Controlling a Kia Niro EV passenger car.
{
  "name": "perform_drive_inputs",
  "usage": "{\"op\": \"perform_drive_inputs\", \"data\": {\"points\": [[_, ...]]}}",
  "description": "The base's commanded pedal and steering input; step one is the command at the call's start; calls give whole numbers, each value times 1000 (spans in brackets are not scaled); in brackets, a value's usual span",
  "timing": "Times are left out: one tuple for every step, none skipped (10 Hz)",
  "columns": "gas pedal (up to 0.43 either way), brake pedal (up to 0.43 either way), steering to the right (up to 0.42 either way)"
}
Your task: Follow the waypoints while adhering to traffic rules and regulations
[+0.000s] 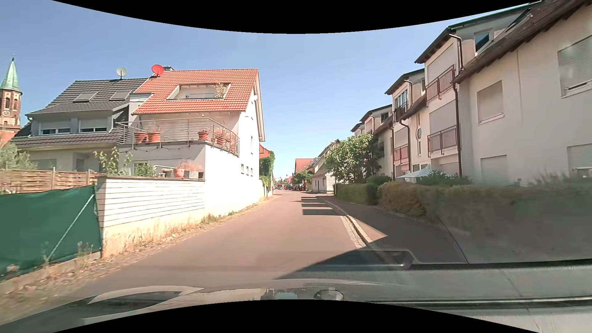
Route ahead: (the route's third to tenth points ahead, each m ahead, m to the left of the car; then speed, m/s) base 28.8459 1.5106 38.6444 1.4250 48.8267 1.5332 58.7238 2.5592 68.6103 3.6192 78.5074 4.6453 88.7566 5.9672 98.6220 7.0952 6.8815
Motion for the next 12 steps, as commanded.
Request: {"op": "perform_drive_inputs", "data": {"points": [[138, 0, 1], [138, 0, 1], [130, 0, 2], [118, 0, 3], [98, 0, 3], [98, 0, 3], [98, 0, 4], [98, 0, 5], [87, 0, 5], [87, 0, 5], [87, 0, 7], [87, 0, 12]]}}
